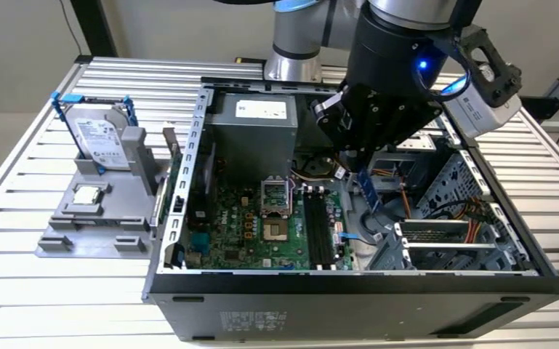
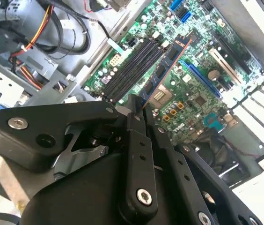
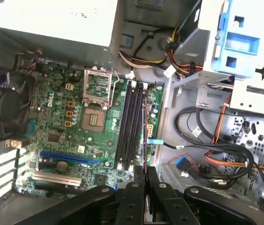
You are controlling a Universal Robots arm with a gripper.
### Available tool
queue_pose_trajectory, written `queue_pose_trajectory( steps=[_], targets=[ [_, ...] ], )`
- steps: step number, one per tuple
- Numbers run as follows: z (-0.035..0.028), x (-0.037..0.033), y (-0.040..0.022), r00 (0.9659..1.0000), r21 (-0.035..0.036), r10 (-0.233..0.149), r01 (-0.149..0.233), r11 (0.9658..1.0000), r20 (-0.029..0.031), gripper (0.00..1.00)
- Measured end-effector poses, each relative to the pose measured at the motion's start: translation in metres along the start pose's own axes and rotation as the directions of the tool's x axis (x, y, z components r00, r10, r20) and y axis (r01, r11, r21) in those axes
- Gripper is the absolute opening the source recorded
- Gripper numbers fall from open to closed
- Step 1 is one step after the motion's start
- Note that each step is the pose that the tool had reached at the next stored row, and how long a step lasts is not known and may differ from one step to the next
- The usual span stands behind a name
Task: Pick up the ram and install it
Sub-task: 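Insert the ram into the slot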
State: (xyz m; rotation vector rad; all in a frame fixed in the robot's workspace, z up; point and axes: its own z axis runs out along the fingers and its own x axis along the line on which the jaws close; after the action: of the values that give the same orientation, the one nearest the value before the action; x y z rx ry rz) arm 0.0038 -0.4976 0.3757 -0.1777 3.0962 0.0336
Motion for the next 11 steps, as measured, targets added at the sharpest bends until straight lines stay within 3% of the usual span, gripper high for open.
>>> queue_pose_trajectory(
  steps=[2,11],
  targets=[
    [0.0,0.0,0.0,0.9997,0.0008,0.023,-0.023,0.9997,0.0004,0.0],
    [0.0057,-0.0035,0.0005,0.9997,0.0009,0.023,-0.023,0.9997,0.0004,0.0]
  ],
)
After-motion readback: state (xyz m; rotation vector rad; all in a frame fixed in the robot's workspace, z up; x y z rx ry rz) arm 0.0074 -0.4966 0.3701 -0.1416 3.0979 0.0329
